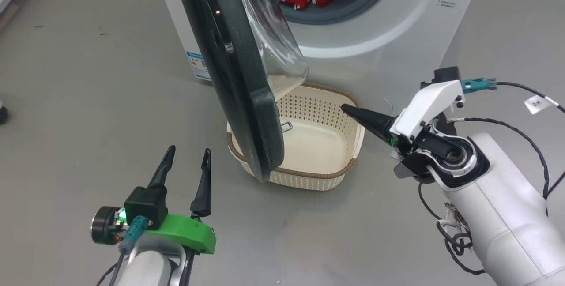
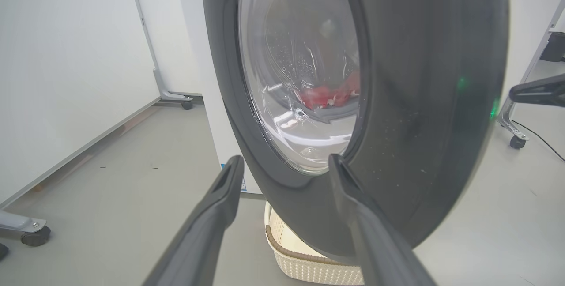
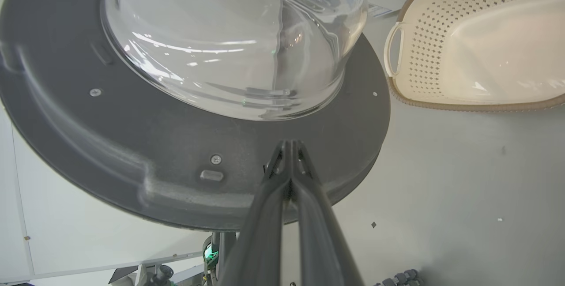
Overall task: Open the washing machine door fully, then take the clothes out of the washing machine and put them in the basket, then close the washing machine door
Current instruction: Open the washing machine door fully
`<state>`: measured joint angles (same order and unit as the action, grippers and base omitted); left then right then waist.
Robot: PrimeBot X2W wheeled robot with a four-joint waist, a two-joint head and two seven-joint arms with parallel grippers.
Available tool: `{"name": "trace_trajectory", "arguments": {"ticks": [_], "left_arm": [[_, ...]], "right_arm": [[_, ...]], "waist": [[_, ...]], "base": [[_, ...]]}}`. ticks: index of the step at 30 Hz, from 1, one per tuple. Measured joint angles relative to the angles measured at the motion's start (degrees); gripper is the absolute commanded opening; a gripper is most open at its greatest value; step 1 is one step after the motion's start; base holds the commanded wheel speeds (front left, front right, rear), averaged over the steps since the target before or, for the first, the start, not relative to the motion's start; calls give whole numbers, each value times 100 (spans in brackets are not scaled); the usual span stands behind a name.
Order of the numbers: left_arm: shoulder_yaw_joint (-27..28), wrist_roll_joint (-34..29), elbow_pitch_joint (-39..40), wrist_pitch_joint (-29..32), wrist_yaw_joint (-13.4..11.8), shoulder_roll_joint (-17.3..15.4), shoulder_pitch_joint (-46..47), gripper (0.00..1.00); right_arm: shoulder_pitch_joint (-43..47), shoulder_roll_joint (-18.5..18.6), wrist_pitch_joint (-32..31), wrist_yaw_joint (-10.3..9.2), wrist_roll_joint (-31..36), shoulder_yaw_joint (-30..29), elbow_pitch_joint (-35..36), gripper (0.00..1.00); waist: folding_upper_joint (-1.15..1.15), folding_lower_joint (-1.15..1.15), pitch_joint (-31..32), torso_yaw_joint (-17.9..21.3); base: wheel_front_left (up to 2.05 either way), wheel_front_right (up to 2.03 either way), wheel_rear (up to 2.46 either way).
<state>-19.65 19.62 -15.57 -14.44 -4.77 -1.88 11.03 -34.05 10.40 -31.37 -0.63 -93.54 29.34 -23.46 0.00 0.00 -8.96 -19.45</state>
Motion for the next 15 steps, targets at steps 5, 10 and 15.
{"name": "trace_trajectory", "arguments": {"ticks": [5, 10, 15], "left_arm": [[280, -126, 1, 0, 0, -48, -28, 100], [404, -234, 19, 0, 2, -185, -130, 100], [528, -299, 35, 0, 3, -220, -286, 100]], "right_arm": [[319, 324, 876, 500, 797, -52, 288, 0], [569, 745, 1677, 609, 1775, 51, 534, 0], [812, 967, 2492, 611, 2684, 165, 775, 0]], "waist": [[0, 0, 210, 229], [0, 0, 354, 453], [0, 0, 448, 696]], "base": [[0, 0, 0], [0, 0, 0], [0, 0, 0]]}}
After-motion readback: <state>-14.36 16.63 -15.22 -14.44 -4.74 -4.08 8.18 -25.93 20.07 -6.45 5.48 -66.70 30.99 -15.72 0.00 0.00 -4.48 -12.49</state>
